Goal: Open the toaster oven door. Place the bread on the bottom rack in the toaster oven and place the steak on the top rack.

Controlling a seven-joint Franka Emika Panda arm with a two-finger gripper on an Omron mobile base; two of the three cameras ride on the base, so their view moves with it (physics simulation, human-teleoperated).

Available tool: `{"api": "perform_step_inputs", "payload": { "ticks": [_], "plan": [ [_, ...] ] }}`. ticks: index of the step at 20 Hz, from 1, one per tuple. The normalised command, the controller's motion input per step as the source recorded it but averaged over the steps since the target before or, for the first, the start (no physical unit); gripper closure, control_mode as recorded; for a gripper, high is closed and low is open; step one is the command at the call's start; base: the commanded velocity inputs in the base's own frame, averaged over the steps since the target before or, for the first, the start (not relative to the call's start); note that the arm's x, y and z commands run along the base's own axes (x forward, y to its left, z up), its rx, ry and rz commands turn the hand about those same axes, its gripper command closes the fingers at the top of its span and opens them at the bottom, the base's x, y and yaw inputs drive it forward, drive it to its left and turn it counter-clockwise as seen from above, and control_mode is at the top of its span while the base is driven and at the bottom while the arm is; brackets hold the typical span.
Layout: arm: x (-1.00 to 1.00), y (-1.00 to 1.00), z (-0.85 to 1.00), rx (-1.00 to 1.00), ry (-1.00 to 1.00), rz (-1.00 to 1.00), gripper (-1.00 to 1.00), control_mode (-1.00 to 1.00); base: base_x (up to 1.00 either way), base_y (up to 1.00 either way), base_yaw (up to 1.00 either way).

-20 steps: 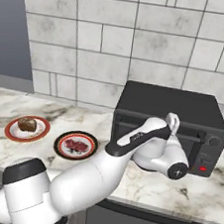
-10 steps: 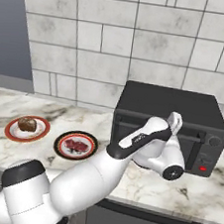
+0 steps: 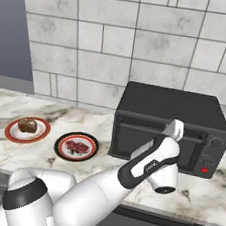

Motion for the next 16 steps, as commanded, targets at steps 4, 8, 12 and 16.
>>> {"api": "perform_step_inputs", "payload": {
  "ticks": [4,8,12,16],
  "plan": [
    [0.02,0.09,0.16,0.02,-0.15,0.00,1.00,-1.00,0.00,0.00,0.00],
    [-0.06,0.02,0.23,0.00,-0.05,0.00,1.00,-1.00,0.00,0.00,0.00],
    [-0.16,0.00,0.28,0.00,0.00,0.00,1.00,-1.00,0.00,0.00,0.00],
    [-0.19,0.00,0.30,0.00,0.00,0.00,1.00,-1.00,0.00,0.00,0.00]
  ]
}}
